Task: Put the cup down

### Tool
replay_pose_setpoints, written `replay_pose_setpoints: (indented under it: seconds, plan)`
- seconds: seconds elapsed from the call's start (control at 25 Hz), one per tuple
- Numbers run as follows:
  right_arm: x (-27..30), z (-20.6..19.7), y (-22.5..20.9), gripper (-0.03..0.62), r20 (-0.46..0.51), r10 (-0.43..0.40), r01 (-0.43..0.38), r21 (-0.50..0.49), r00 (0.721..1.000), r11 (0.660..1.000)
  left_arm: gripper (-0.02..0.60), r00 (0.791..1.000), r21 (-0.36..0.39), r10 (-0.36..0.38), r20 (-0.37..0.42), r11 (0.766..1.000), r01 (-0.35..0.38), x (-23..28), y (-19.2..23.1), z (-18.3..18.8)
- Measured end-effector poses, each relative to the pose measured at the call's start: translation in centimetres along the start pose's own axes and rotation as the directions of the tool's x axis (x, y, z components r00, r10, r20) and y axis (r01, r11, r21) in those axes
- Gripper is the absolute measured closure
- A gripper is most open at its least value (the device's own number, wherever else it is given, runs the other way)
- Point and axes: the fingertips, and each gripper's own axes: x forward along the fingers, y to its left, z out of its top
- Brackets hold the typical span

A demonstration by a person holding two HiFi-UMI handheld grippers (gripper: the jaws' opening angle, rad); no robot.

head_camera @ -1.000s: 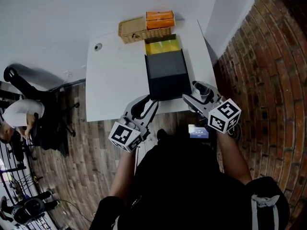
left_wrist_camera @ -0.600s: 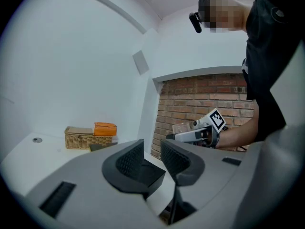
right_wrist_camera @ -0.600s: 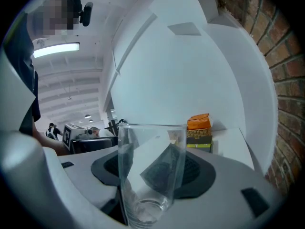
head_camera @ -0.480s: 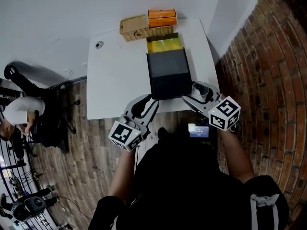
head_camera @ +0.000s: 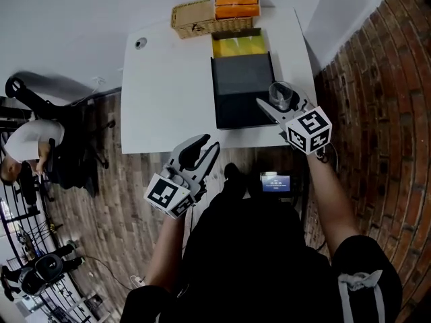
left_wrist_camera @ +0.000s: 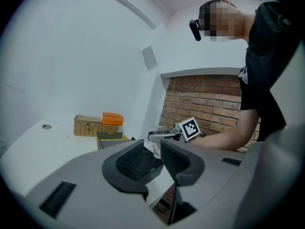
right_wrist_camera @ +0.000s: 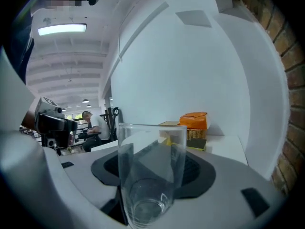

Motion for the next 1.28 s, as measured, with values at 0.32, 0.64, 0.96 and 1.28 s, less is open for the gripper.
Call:
replay_pose_setpoints:
  seconds: [0.32,0.64,0.96,1.28]
  plan:
    - [3.5,-0.3,0.3,0.316,0.071,-0.079,0.081,-0.024,0.994,0.996,0.466,0.998,-0.021,0.042,-0.039,0.999,-0.042,-1.1,0.1,-1.7]
    - [2.7,-0.2,1.5,0.316,0.161,-0.152,0.171,-0.113,0.975,0.979,0.468,0.999,-0.044,0.036,-0.030,0.998,-0.037,-0.7,-0.5,-2.2]
    - [2.4,-1.0,2.0,0.315,0.163,-0.143,0.170,-0.167,0.976,0.971,0.468,0.999,-0.036,0.029,-0.025,0.999,-0.030,-0.3,-1.1,-2.5]
    - [2.3,-2.9,2.2,0.299,0.065,-0.147,0.158,-0.213,0.987,0.964,0.468,0.999,-0.036,0.050,-0.010,0.998,-0.051,-1.2,-0.8,-2.3]
